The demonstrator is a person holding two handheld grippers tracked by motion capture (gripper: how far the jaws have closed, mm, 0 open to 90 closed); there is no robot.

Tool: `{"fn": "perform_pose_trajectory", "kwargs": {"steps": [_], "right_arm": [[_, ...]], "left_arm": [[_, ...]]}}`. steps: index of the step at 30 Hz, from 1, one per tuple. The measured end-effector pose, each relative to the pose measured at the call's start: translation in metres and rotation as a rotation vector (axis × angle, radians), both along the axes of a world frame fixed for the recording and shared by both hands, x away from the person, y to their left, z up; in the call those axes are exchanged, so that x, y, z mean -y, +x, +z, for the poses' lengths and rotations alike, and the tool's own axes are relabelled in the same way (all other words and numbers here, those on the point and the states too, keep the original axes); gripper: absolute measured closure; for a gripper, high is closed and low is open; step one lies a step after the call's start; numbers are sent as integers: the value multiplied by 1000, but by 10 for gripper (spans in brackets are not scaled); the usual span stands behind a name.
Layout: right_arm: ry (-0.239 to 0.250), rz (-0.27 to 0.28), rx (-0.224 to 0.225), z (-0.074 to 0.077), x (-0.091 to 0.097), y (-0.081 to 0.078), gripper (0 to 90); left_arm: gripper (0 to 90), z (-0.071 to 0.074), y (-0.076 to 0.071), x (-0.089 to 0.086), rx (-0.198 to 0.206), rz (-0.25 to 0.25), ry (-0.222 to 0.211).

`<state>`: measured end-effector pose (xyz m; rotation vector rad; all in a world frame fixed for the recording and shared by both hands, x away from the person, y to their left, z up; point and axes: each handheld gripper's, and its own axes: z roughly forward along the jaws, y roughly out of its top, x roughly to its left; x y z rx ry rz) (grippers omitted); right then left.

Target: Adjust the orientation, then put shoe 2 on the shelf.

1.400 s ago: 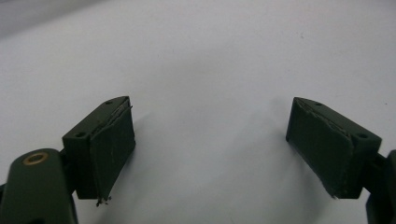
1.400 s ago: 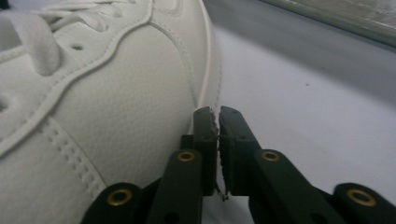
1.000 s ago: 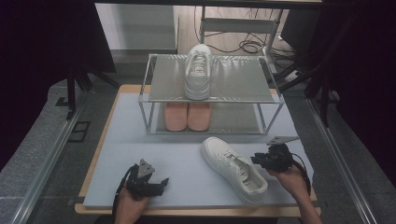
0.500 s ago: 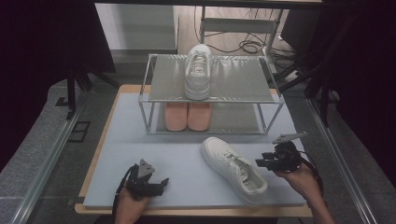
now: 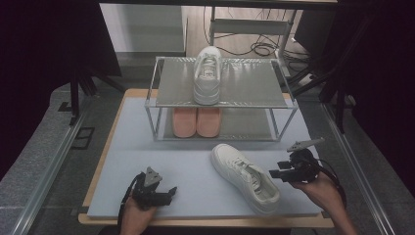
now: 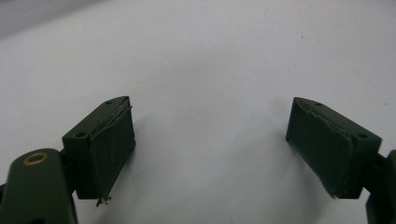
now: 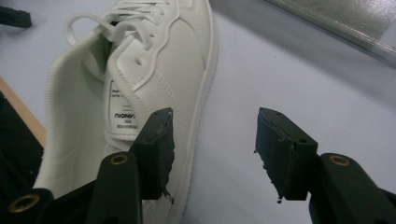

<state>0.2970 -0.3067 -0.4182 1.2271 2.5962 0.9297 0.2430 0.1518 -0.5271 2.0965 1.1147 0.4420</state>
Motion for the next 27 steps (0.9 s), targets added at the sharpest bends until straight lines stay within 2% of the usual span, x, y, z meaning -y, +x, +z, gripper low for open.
{"fn": "perform_pose_trajectory", "kwargs": {"steps": [6, 13, 27], "right_arm": [[-17, 21, -9, 5, -5, -3, 451], [-38, 50, -40, 6, -12, -5, 430], [-82, 76, -110, -4, -22, 0, 435]], "left_arm": [[152, 0, 0, 0, 0, 0, 0], [152, 0, 0, 0, 0, 0, 0], [152, 0, 0, 0, -1, 2, -2]]}}
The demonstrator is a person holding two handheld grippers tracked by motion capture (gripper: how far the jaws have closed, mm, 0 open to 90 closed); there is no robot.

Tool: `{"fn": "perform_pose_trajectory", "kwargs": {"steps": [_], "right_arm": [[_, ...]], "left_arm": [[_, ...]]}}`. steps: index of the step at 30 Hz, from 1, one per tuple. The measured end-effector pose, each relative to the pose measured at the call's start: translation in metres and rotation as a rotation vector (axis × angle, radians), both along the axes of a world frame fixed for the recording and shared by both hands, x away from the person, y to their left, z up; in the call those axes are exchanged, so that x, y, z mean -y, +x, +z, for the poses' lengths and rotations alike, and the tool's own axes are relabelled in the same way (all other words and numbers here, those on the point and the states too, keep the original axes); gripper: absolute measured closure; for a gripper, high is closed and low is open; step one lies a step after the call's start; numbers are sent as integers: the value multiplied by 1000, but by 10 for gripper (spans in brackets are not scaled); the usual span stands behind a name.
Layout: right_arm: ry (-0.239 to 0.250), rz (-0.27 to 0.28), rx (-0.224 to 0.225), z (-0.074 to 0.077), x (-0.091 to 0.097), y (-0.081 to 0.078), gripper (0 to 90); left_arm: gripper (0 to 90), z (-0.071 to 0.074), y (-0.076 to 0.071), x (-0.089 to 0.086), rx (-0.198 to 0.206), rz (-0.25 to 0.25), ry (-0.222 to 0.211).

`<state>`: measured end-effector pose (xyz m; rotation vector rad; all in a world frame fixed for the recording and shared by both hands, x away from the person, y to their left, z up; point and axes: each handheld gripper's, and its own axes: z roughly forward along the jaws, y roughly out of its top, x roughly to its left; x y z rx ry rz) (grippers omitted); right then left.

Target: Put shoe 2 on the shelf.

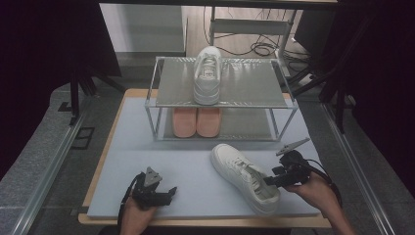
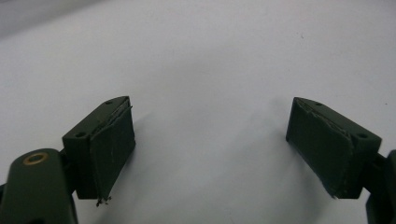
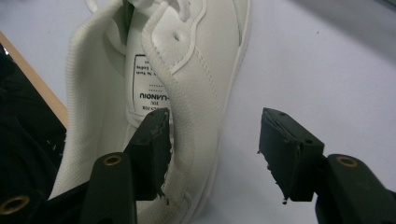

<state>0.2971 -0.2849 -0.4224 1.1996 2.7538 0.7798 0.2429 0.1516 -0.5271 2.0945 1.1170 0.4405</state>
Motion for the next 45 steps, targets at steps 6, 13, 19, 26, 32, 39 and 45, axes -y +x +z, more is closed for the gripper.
{"fn": "perform_pose_trajectory", "kwargs": {"steps": [6, 13, 19, 26, 32, 39, 45], "right_arm": [[-38, 19, -30, -5, -5, 3, 477], [-101, 51, -87, -13, -17, 5, 562], [-121, 55, -115, -16, -22, 9, 653], [-122, 3, -112, -14, -21, 8, 750], [-51, -53, -148, -13, -9, 14, 790], [75, -96, -230, -15, 5, 20, 799], [198, -118, -296, -19, 19, 21, 805]], "left_arm": [[152, 0, 0, 0, 0, 0, 0], [152, 0, 0, 0, 0, 0, 0], [152, 0, 0, 0, 0, 0, 0], [152, 0, 0, 0, 0, 0, 0], [152, 0, 0, 0, 0, 0, 0], [152, 0, 0, 0, 0, 0, 0], [152, 0, 0, 0, -1, 0, 0]]}}
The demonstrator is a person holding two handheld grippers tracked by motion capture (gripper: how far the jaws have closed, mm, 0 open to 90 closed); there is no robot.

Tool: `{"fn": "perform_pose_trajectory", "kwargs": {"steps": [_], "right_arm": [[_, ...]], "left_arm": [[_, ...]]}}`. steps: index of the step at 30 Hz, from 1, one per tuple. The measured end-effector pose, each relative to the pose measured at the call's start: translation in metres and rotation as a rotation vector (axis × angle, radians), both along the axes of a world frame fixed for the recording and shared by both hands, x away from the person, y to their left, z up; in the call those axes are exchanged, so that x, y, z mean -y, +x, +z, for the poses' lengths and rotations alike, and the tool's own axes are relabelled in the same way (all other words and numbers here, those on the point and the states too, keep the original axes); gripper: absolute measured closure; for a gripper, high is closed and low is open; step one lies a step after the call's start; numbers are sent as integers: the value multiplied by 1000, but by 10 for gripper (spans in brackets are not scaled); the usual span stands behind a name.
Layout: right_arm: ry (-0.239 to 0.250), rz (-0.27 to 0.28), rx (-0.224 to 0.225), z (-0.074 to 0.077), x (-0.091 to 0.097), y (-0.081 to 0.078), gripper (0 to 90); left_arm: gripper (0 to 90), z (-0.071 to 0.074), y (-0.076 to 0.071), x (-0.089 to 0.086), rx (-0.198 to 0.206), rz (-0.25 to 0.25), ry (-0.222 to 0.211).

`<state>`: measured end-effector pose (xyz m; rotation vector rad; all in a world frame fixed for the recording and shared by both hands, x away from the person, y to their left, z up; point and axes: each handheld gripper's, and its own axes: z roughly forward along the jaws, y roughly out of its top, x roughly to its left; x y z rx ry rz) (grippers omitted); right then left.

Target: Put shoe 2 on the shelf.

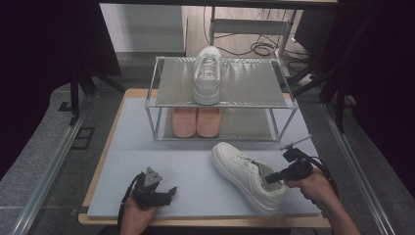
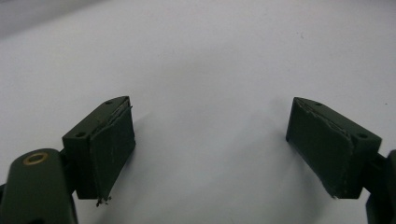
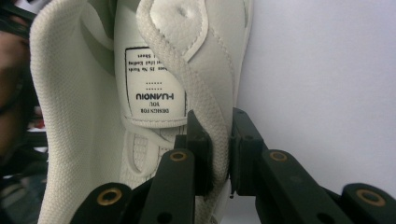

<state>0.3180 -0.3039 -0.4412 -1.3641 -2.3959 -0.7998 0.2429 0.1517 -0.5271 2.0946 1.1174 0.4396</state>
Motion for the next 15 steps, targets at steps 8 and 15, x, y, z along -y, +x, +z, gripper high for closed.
{"fn": "perform_pose_trajectory", "kwargs": {"steps": [8, 15], "right_arm": [[63, -8, -9, 0, 7, -3, 807], [127, -26, -7, 7, 13, -5, 808]], "left_arm": [[152, 0, 0, 0, 0, 0, 0], [152, 0, 0, 0, 0, 0, 0]]}}
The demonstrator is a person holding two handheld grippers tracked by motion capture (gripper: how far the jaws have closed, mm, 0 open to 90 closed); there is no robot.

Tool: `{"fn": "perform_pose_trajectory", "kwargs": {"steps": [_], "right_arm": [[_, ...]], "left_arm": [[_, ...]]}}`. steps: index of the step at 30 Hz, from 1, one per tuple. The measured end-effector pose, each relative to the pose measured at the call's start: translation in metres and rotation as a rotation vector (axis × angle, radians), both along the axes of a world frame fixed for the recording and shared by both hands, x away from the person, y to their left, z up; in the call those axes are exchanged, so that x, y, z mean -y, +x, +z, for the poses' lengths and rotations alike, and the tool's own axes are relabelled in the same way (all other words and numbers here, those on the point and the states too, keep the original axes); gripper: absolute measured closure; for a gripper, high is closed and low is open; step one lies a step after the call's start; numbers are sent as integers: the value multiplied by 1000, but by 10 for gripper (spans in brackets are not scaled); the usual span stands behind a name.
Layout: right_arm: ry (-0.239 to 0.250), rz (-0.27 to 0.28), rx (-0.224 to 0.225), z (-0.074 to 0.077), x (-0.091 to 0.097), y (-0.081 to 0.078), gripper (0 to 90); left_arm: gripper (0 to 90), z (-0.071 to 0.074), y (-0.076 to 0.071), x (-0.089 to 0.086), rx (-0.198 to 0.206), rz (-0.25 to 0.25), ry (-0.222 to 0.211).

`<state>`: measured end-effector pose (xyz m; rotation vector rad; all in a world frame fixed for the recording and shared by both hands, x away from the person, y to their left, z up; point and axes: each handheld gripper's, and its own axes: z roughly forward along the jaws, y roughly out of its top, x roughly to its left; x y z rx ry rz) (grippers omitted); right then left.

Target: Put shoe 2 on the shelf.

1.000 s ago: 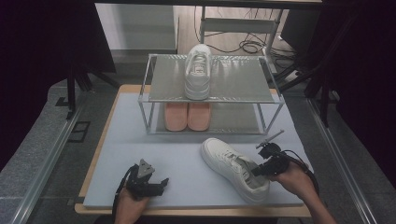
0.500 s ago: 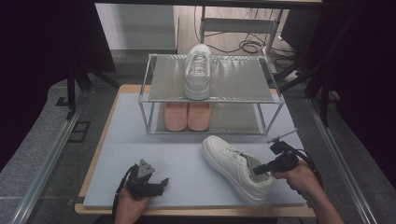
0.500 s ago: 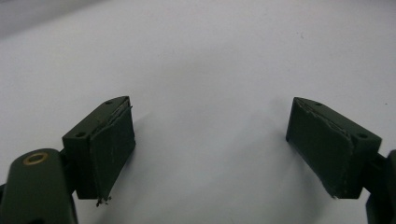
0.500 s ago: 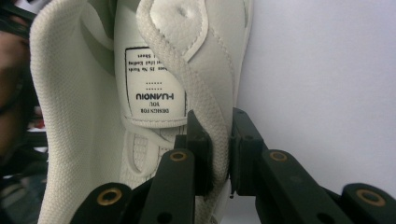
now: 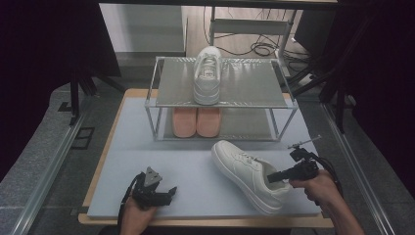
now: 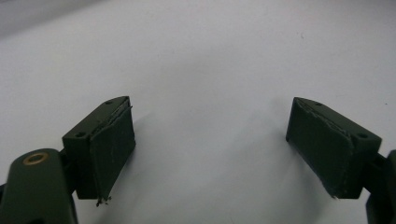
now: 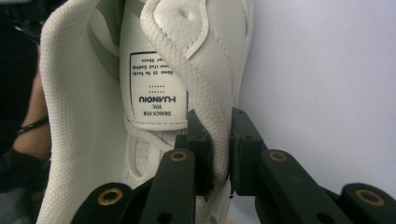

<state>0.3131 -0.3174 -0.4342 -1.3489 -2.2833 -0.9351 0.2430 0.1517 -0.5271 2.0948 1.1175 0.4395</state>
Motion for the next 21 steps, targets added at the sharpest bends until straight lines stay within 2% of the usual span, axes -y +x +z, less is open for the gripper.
{"fn": "perform_pose_trajectory", "kwargs": {"steps": [6, 21], "right_arm": [[52, -15, 8, 11, 6, -3, 808], [148, -46, 55, 49, 15, -8, 807]], "left_arm": [[152, 0, 0, 0, 0, 0, 0], [152, 0, 0, 0, 1, 1, 1]]}}
